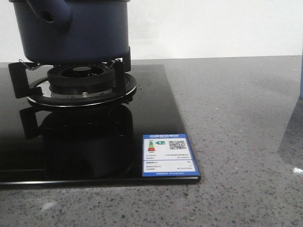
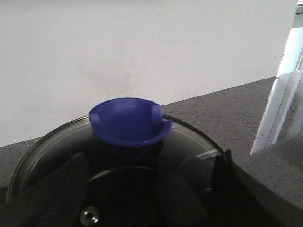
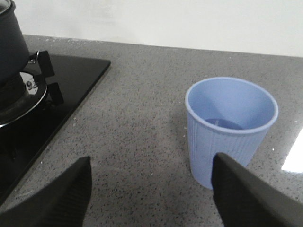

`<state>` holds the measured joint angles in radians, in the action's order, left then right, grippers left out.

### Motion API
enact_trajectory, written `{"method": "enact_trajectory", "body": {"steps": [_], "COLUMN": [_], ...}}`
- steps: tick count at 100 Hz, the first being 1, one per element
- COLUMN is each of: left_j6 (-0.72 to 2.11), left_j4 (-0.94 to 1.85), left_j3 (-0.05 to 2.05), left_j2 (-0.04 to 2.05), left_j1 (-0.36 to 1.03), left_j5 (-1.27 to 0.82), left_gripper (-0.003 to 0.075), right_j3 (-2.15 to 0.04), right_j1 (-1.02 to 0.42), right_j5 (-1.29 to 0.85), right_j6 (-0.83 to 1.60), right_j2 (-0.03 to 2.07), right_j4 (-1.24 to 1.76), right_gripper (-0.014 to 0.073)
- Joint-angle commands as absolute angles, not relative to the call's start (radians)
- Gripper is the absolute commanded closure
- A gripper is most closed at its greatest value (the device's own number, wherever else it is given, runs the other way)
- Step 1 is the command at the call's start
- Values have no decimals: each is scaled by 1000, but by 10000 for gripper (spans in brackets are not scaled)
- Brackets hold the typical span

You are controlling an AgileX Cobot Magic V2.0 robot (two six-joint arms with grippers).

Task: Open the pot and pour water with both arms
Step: 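Close the left gripper on the blue knob of the glass lid, then lift the glass lid up off the blue pot with the left gripper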

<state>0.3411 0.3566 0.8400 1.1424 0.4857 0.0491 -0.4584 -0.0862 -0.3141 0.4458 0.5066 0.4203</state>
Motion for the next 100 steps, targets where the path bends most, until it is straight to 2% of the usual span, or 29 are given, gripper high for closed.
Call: {"method": "enact_trajectory", "body": {"steps": [1, 100], "left_j6": [344, 344], "left_j4": [352, 328], "left_j3": [893, 1037], "left_j2": [1149, 1369], "left_j1": [454, 450], "left_j5": [131, 148], "left_gripper": [191, 184], "right_j3": [-484, -484], "right_j1": [-85, -85], "right_j5": [-234, -234], "right_j6": [456, 456], "right_j2": [518, 518], "right_j4": [429, 429], "right_gripper": [110, 110]}}
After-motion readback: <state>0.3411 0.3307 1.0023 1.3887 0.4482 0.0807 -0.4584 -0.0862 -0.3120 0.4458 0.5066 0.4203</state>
